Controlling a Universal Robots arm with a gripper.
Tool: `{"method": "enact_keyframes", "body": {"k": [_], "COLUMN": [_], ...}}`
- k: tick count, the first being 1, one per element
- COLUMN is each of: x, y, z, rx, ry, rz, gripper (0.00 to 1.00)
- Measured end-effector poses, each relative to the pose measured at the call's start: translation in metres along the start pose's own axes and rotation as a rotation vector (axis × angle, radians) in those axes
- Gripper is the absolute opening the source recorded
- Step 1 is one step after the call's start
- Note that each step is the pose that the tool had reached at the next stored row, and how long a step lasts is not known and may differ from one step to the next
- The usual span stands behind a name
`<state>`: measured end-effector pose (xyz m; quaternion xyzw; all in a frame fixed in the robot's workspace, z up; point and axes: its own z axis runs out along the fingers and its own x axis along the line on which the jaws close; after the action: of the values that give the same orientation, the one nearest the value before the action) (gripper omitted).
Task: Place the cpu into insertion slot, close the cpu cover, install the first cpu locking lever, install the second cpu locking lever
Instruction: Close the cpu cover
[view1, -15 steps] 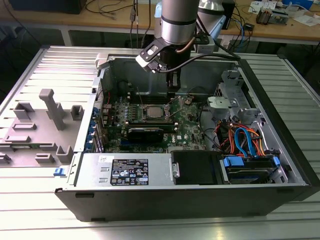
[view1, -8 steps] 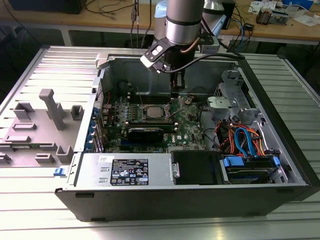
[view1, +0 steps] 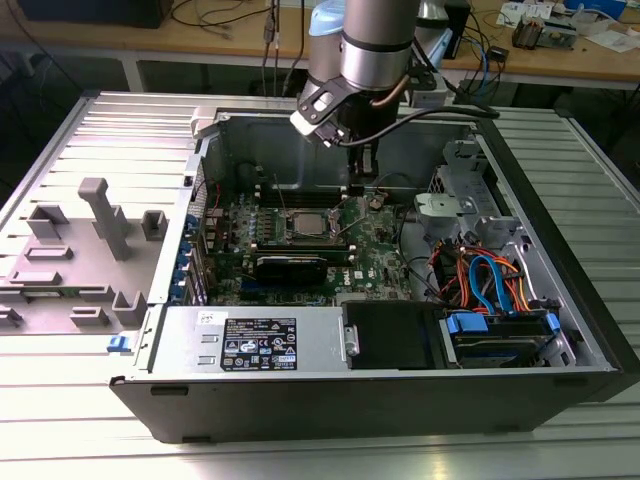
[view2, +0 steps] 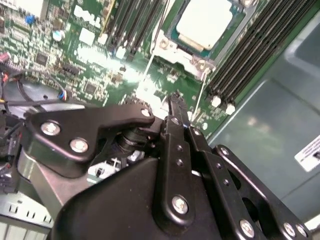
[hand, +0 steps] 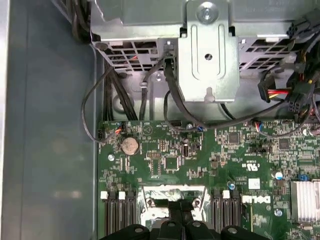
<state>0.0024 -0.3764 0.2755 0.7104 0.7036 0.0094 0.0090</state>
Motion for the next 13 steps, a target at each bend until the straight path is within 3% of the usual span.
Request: {"method": "enact_keyframes", "body": {"k": [4, 9, 13], "x": [0.0002, 0.0002, 0.0003], "y": [0.0153, 0.0251, 0.0312], "z": [0.0023, 0.0088, 0.0095], "rx": [0.0026, 0.0034, 0.0042], "ry": [0.0003, 0.0004, 0.0006], "rz": [-0.002, -0.019, -0.02], "gripper": [0.11, 0.11, 0.11]}}
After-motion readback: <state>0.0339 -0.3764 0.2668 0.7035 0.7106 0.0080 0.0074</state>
